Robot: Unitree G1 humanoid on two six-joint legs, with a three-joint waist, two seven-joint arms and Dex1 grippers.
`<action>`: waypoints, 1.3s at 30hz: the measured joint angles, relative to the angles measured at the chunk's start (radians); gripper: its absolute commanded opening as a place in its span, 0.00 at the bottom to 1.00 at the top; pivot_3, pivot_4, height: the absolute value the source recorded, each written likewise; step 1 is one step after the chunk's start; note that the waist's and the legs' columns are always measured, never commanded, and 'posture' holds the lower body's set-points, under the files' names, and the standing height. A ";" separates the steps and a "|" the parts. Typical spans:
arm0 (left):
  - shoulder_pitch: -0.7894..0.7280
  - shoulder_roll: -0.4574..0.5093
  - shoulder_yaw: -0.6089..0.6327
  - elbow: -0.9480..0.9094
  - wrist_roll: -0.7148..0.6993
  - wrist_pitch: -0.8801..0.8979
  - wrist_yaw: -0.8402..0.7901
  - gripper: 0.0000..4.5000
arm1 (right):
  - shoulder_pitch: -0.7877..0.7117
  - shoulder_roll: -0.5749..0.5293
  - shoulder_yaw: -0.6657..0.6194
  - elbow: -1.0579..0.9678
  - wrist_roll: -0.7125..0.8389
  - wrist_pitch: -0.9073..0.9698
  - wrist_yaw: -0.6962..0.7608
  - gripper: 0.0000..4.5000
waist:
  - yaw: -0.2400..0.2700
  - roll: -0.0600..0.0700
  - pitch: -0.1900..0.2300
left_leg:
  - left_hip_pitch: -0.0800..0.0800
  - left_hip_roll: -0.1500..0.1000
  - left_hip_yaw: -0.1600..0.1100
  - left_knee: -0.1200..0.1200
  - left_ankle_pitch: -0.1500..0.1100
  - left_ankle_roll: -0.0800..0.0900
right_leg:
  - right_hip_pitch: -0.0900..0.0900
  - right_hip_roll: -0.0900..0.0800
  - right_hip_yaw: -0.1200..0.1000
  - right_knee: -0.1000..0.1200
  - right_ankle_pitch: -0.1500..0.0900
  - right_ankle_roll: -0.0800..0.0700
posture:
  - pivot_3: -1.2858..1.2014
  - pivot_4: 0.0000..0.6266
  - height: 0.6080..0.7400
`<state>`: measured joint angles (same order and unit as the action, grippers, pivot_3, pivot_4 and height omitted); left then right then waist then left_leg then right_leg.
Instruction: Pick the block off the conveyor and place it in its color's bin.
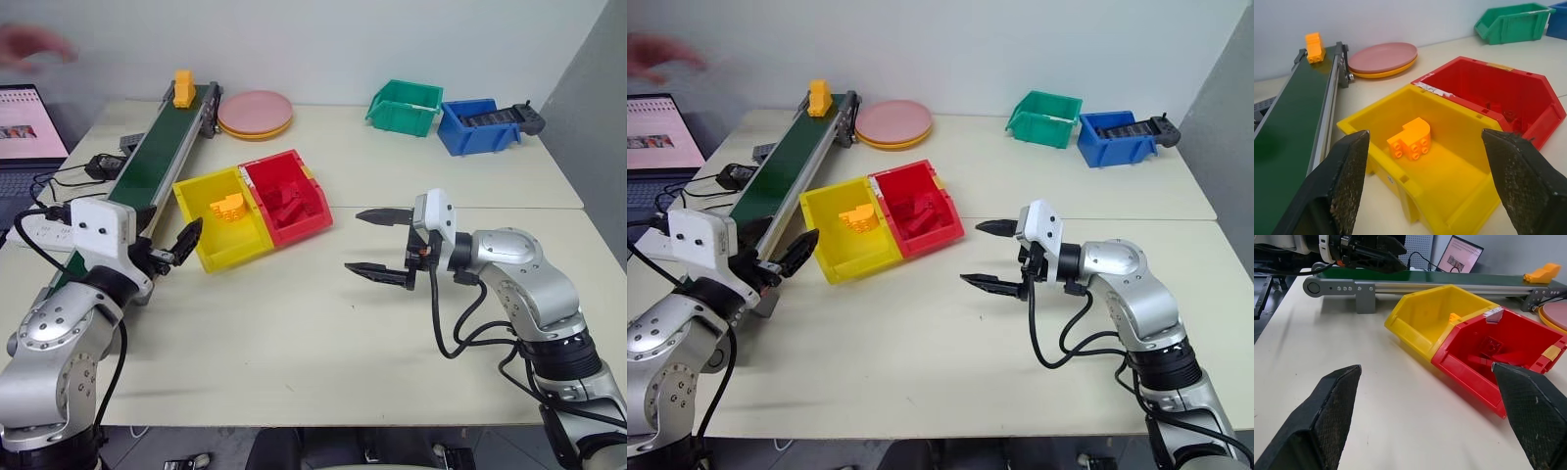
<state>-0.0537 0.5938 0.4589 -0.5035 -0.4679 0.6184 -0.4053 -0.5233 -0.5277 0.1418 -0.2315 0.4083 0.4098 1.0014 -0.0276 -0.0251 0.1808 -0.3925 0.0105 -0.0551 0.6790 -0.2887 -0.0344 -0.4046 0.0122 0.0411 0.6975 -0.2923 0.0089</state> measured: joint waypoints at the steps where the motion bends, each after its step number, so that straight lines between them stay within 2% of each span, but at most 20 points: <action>1: 0.000 0.000 0.000 0.000 0.000 0.000 0.000 0.84 | 0.000 0.000 0.000 0.000 0.000 0.000 0.000 1.00 | 0.000 0.000 0.000 | 0.000 0.000 0.000 0.000 0.000 0.000 | 0.000 0.000 0.000 0.000 0.000 0.000 | 0.52 0.24 1.00; 7: 0.021 0.000 0.014 -0.001 0.010 0.003 0.027 0.84 | -0.001 0.001 0.001 0.000 0.009 0.013 0.001 1.00 | 0.000 0.000 0.000 | 0.000 0.000 0.000 0.000 0.000 0.000 | 0.000 0.000 0.000 0.000 0.000 0.000 | 0.52 0.24 1.00; 16: 0.132 0.007 0.102 -0.041 0.018 0.019 0.048 0.84 | -0.046 0.008 0.013 0.005 0.041 0.046 0.033 1.00 | -0.001 0.000 0.000 | 0.000 0.000 0.000 0.000 0.000 0.000 | 0.000 0.000 0.000 0.000 0.000 0.000 | 0.52 0.24 1.00; 20: 0.146 0.005 0.165 -0.040 0.015 0.025 0.068 0.98 | -0.059 0.003 0.016 0.018 0.047 0.061 0.062 1.00 | -0.001 0.000 0.000 | 0.000 0.000 0.000 0.000 0.000 0.000 | 0.000 0.000 0.000 0.000 0.000 0.000 | 0.52 0.24 1.00; 29: 0.172 -0.001 0.188 -0.036 -0.003 0.035 0.068 0.98 | -0.192 0.035 -0.005 0.003 0.163 0.157 0.069 1.00 | -0.001 0.000 0.000 | 0.000 0.000 0.000 0.000 0.000 0.000 | 0.000 0.000 0.000 0.000 0.000 0.000 | 0.52 0.24 1.00; 39: 0.164 0.000 0.200 -0.007 -0.015 0.060 0.078 0.98 | -0.162 0.022 -0.001 -0.061 0.165 0.169 0.079 1.00 | 0.000 0.000 0.000 | 0.000 0.000 0.000 0.000 0.000 0.000 | 0.000 0.000 0.000 0.000 0.000 0.000 | 0.52 0.24 1.00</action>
<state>0.1103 0.5936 0.6591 -0.5103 -0.4824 0.6779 -0.3273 -0.6854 -0.5057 0.1408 -0.2928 0.5738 0.5788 1.0807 -0.0277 -0.0251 0.1809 -0.3926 0.0107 -0.0555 0.6786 -0.2888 -0.0343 -0.4048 0.0121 0.0407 0.6972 -0.2923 0.0088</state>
